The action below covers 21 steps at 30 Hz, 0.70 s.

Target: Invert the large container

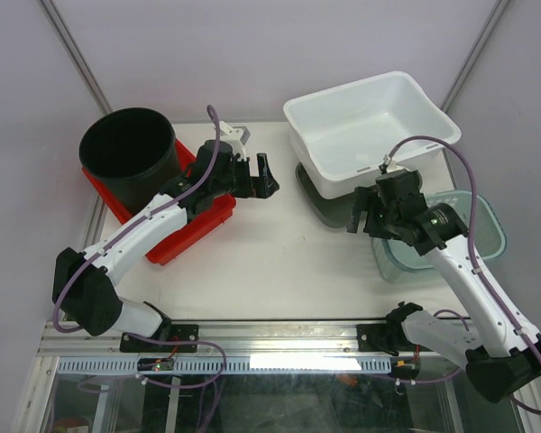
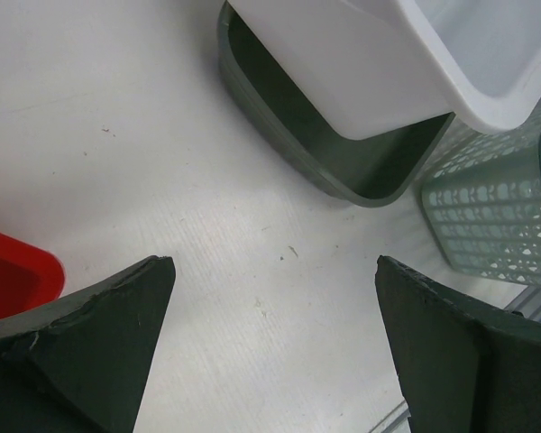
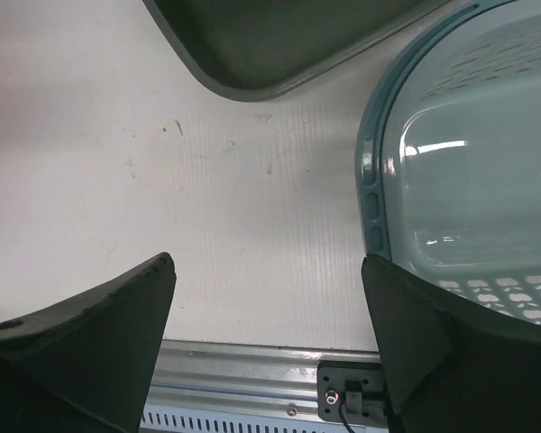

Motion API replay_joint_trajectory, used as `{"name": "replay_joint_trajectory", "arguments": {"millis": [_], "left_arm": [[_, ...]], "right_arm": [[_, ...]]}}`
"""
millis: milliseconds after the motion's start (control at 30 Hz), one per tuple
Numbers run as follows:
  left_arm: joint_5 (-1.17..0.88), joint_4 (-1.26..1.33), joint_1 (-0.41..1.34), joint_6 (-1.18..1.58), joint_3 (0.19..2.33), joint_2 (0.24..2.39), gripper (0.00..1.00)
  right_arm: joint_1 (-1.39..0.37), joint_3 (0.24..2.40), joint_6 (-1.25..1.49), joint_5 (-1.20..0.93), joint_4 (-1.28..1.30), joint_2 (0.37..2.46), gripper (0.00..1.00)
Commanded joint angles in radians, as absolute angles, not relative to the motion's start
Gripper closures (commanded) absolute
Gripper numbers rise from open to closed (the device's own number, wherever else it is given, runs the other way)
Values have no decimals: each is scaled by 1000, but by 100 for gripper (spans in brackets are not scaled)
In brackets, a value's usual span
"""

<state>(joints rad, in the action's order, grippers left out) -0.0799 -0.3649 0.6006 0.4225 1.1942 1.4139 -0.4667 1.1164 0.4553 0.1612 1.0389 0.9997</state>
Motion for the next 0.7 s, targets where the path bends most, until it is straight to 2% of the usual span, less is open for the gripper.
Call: {"name": "replay_joint_trajectory", "arguments": {"millis": [0,133,267,400,533,667], "left_arm": [[-96,-298,600,439,1198,1413,1],[-117,-287,599,422,1192,1418,1],[-164,-279,600,414,1195,1422,1],[-189,-274,601,417,1189,1422,1],[-192,-269,601,415,1178,1450,1],[-209,-261,601,408,1167,1460,1]], "right_arm": [[-471,1193,484,231,1051,926,12],[-469,1177,483,340,1100,907,14],[-465,1167,501,469,1206,979,16],[-461,1145,460,394,1170,1013,19],[-461,1126,442,306,1154,1067,33],[-460,1118,450,243,1150,1088,55]]}}
